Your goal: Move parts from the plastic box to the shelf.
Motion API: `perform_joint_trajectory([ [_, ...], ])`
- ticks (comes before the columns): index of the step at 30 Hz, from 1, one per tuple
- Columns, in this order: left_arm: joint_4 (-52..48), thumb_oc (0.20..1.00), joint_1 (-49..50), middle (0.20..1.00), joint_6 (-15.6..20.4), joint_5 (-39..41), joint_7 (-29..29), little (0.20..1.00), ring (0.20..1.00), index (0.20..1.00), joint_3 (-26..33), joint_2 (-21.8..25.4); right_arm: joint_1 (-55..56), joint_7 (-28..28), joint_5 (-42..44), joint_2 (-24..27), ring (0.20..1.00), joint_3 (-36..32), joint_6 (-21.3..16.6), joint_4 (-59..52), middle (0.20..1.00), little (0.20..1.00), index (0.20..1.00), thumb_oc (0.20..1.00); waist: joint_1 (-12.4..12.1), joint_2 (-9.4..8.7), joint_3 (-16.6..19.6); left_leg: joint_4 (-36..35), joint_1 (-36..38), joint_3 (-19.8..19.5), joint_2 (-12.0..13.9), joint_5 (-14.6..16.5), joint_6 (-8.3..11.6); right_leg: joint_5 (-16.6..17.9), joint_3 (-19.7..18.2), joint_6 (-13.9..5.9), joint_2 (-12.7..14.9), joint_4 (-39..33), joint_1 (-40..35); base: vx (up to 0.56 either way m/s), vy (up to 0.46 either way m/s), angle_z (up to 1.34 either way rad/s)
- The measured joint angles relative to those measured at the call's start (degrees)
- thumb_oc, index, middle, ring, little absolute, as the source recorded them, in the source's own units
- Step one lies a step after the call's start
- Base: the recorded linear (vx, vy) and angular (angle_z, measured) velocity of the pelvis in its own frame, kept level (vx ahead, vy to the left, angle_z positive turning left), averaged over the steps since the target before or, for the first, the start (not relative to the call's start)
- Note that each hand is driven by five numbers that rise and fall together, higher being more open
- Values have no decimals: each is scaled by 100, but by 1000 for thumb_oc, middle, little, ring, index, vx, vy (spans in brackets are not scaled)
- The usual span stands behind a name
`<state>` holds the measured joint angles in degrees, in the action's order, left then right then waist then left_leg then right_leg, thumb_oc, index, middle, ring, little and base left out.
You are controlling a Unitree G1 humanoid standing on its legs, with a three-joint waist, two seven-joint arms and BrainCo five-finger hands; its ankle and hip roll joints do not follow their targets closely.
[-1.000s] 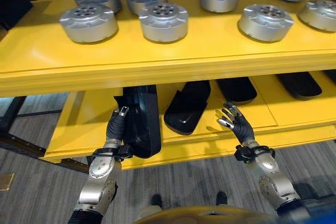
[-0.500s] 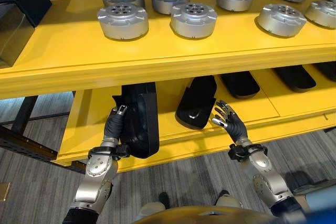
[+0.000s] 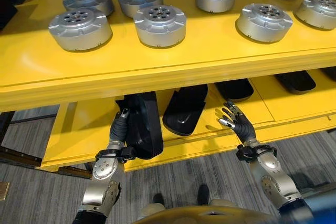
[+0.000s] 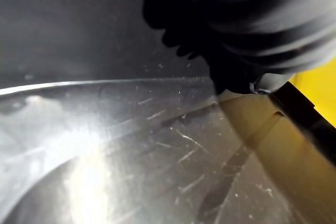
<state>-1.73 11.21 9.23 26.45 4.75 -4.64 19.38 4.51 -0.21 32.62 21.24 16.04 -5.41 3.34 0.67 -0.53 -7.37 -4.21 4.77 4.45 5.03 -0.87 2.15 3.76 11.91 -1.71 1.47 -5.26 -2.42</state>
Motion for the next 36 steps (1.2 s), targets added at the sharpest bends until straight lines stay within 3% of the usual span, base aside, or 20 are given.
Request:
perform_joint_trajectory([
  [4,19,200,-149,200,-3,44,1,200,200,200,-126,-13,-2,-4,3,29,1000,-9,-7,12,1000,1000,1000,1000,7,-47,-66,982,-754,-373,-119,83,64,-165,153,52,138,196,148,-119,-26,68],
  [6,142,200,-170,200,-1,170,10,200,200,200,-194,-42,-121,-12,4,64,1000,-5,-13,62,1000,1000,1000,1000,-91,123,-293,1216,-817,-396,-19,147,129,-255,176,179,136,462,218,33,244,25],
  [7,208,200,-272,200,7,170,4,200,200,200,-190,65,-150,-24,4,20,1000,-15,-3,91,1000,1000,1000,1000,-16,-97,-397,1642,-1090,-411,78,352,188,-103,284,438,375,376,196,97,291,10],
  [8,254,200,-303,200,21,167,9,200,200,200,-179,117,-134,-37,5,-21,1000,-17,-14,90,1000,1000,1000,1000,0,-228,-404,1676,-1176,-423,215,388,198,-105,304,421,450,359,228,117,238,7],
  [9,344,200,-365,200,12,170,37,200,200,200,-160,170,-116,-87,9,-53,1000,-12,-25,99,1000,1000,1000,1000,61,-385,-410,1566,-1179,-351,678,354,265,-147,289,374,489,364,303,93,237,-5],
  [10,378,200,-371,200,5,171,54,200,200,200,-180,119,-103,-137,16,-36,1000,-43,-45,97,1000,1000,1000,1000,165,-402,-426,1496,-1162,-382,1023,328,317,-165,221,296,557,408,333,91,243,-7],
  [12,375,200,-385,200,3,166,30,200,200,200,-227,92,-78,-181,34,61,1000,-178,-54,96,1000,1000,1000,1000,213,-269,-416,1212,-899,-820,1208,207,511,-77,122,140,547,465,402,95,217,-24],
  [13,375,200,-389,200,2,168,27,200,200,200,-230,14,-55,-196,40,121,1000,-223,-67,77,1000,1000,1000,1000,238,-121,-393,1208,-762,-854,1199,231,466,-45,45,46,552,436,413,171,363,-23],
  [14,344,200,-418,200,4,169,7,200,200,200,-241,-218,25,-204,50,452,1000,-257,-69,5,1000,1000,1000,1000,336,297,-255,921,-605,-815,1044,582,195,153,26,-217,527,396,447,150,312,6],
  [15,356,200,-508,200,14,178,3,200,200,200,-228,-173,70,-217,64,301,1000,-241,-45,43,1000,1000,1000,1000,303,94,-248,798,-547,-703,824,428,586,202,-35,-321,797,396,441,174,406,21],
  [16,346,200,-439,200,11,264,3,200,200,200,-236,20,95,-181,114,15,1000,-185,-53,-52,1000,1000,1000,1000,195,-131,-119,677,-504,-645,439,368,438,171,-94,-370,1145,349,458,93,220,26],
  [17,346,200,-395,200,11,273,1,200,200,200,-231,181,101,-135,129,-128,1000,-165,-55,-60,1000,1000,1000,1000,152,-231,-57,643,-480,-641,244,350,402,170,-198,-369,1299,334,409,102,308,29],
  [19,346,200,-292,200,15,281,6,200,200,200,-179,392,135,-96,148,-281,1000,-90,-55,-61,1000,1000,1000,1000,104,-319,62,614,-453,-670,60,345,319,184,-229,-377,1491,368,384,60,254,28],
  [20,348,200,-283,200,16,281,19,200,200,200,-117,502,144,-60,148,-352,1000,-73,-58,-56,1000,1000,1000,1000,-31,-474,135,673,-473,-664,-64,375,292,231,-251,-424,1554,420,390,37,158,10],
  [24,350,200,-253,200,14,227,49,200,200,200,-90,650,146,-46,147,-515,1000,-42,-56,20,1000,1000,1000,1000,-139,-603,211,742,-484,-677,-94,452,305,215,-252,-507,1590,420,392,29,133,2],
  [36,358,200,-1049,200,6,-127,66,200,200,200,-649,556,217,-43,148,-476,1000,20,17,18,1000,1000,1000,1000,319,-705,228,809,-599,-459,9,473,356,208,-359,-789,1505,426,647,-28,33,-10],
])
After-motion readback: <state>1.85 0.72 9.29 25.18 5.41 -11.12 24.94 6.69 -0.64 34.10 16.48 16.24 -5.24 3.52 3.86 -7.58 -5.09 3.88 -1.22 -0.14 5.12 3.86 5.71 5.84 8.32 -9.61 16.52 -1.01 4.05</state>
